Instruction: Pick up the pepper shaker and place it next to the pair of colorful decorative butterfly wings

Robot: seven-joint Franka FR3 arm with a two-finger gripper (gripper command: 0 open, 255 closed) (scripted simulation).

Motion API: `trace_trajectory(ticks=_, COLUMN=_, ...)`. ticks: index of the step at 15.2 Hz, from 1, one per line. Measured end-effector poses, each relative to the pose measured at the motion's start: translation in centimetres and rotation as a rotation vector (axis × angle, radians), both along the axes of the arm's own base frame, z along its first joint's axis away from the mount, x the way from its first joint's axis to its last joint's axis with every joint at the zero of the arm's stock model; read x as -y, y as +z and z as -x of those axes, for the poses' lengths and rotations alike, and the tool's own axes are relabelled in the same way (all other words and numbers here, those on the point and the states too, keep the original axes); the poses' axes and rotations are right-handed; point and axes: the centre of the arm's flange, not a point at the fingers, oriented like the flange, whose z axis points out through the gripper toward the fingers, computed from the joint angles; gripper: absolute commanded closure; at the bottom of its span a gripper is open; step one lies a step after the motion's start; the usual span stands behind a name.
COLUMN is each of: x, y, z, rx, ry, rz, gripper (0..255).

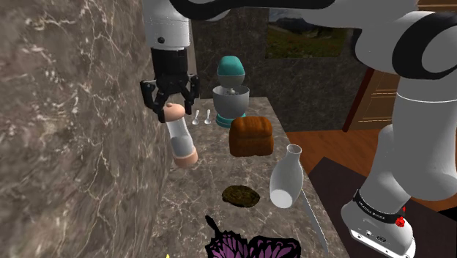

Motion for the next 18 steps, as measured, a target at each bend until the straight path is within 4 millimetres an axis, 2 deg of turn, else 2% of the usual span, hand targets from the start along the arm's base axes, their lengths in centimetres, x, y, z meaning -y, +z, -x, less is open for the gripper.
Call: trace_trajectory(ticks=18, x=0.1, y=-9.5, z=0.1, rx=0.0, ry=0.0, rz=0.0, gripper=255)
